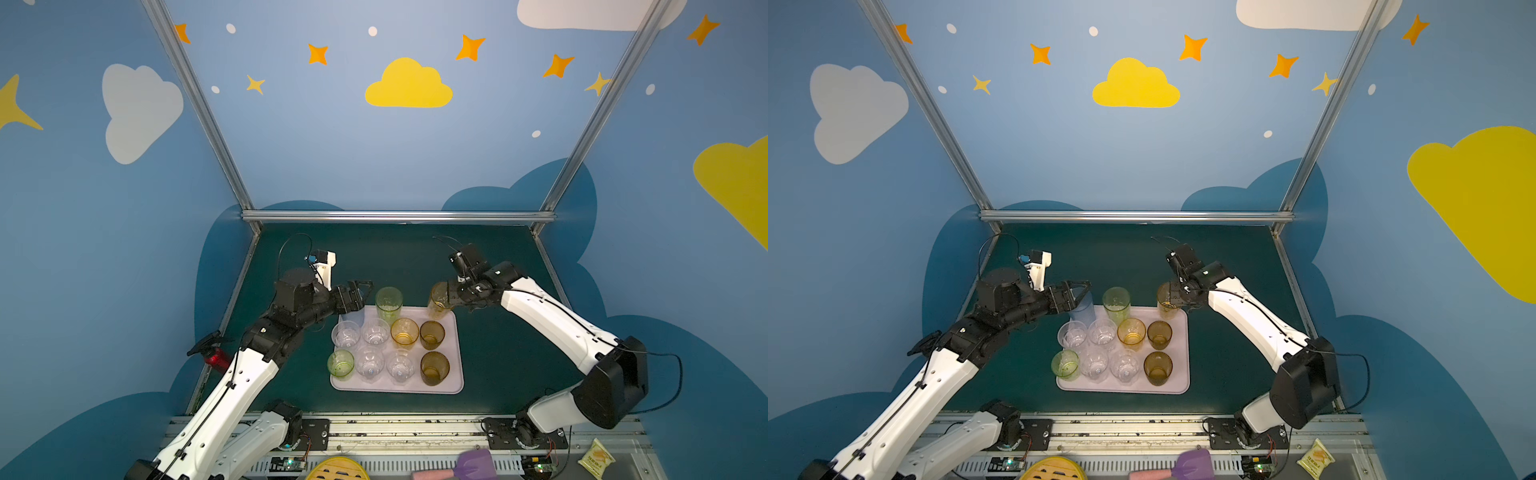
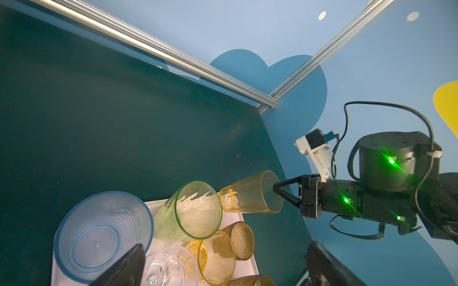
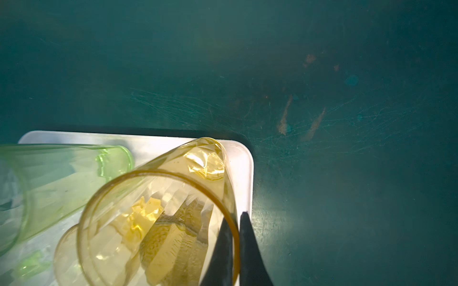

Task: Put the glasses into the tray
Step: 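Lift the yellow glass with the right gripper and carry it over the tray, then lower the yellow glass onto the tray corner and open the right gripper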

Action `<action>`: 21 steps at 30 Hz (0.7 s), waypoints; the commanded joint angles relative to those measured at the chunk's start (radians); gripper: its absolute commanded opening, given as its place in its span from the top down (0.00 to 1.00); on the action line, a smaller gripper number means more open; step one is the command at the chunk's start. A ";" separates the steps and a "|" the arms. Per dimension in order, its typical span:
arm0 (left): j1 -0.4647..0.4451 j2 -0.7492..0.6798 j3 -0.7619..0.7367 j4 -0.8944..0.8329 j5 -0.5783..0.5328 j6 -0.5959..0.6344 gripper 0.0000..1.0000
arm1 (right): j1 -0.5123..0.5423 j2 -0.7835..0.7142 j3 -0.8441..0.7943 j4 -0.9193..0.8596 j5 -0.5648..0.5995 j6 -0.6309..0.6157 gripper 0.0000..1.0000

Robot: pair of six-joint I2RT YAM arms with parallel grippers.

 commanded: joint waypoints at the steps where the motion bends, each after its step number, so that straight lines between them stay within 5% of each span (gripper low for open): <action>1: 0.000 -0.001 -0.003 -0.009 -0.012 0.011 0.00 | 0.007 0.017 -0.003 -0.013 0.028 0.009 1.00; 9: 0.000 0.001 -0.003 -0.012 -0.015 0.011 0.00 | 0.010 0.050 -0.005 0.000 0.016 0.010 0.99; 16: 0.000 -0.006 -0.007 -0.017 -0.029 0.011 0.00 | 0.008 0.030 -0.040 0.057 0.001 0.016 0.75; 21: 0.000 -0.009 -0.007 -0.019 -0.039 0.012 0.00 | 0.008 0.006 -0.045 0.073 0.012 0.017 0.67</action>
